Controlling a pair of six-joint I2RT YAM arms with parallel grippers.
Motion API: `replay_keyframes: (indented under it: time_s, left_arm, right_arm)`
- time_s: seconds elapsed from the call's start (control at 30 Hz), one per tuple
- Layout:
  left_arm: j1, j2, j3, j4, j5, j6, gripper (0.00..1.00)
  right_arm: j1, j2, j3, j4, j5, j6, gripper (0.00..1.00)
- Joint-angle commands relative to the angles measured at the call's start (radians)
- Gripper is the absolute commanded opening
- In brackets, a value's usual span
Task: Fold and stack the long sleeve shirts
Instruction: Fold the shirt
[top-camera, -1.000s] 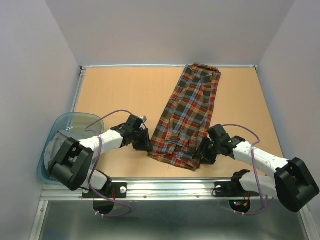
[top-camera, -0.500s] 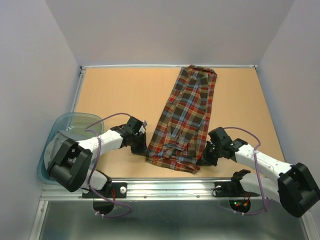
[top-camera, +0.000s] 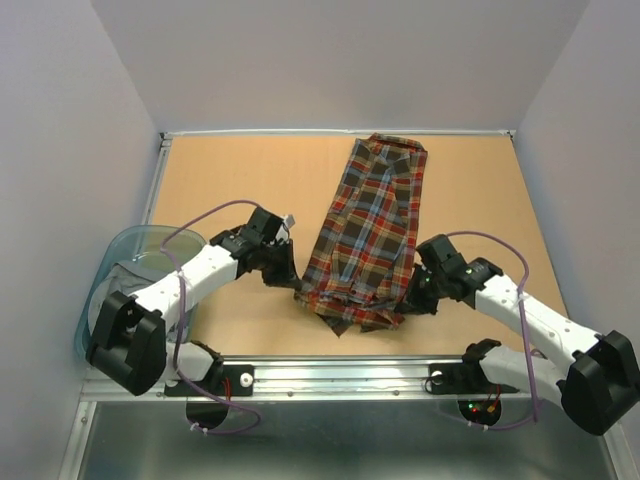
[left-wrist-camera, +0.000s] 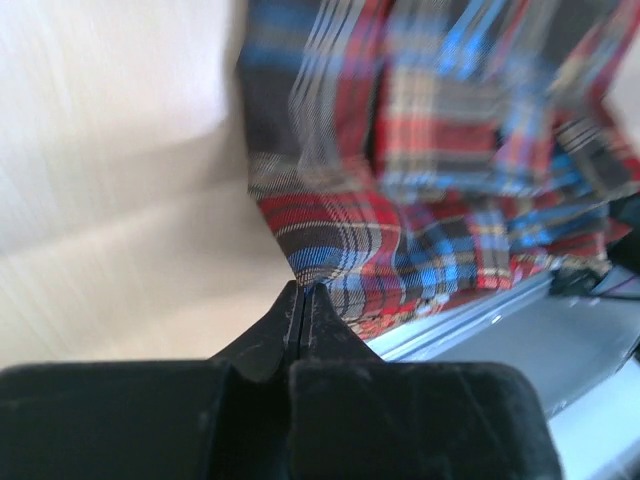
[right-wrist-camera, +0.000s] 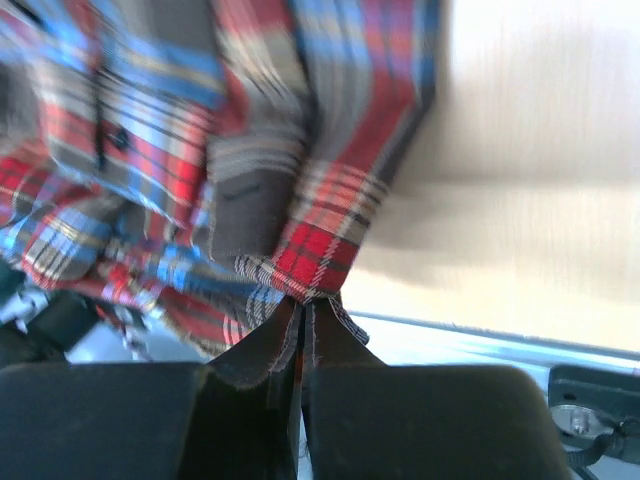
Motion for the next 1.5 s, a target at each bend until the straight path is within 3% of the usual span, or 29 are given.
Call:
replay_keyframes:
  time_s: [0.0,0.3,0.63,0.9,1.33,1.47]
  left_arm:
    - [0.037,0.067,0.147,0.032,-0.013,0.0,0.0]
    - [0.068,0.302,0.433,0.134,-0.008,-0.049,0.0]
    - [0.09,0.52,0.694,0.177,-0.026,-0.072,0.0]
    - [0.103,0.709,0.899,0.201,-0.048,-0.057,0.0]
    - [0.103,0.888,0.958,0.353,-0.065,-0.026,0.04]
    - [0.103,0.916,0.961,0.388,-0.082,0.006,0.09]
  right_arm:
    - [0.002,0.038,0.147,-0.045,0.195,-0.06,0.0]
    - [-0.065,0.221,0.422,-0.035,0.405,-0.209,0.01]
    - [-0.275,0.392,0.591,0.069,0.287,-0.344,0.01]
    - [-0.372,0.55,0.652,0.163,0.246,-0.384,0.01]
    - [-0.434,0.748,0.683,0.264,0.183,-0.404,0.02]
    - [-0.449,0.785,0.694,0.274,0.181,-0.396,0.09]
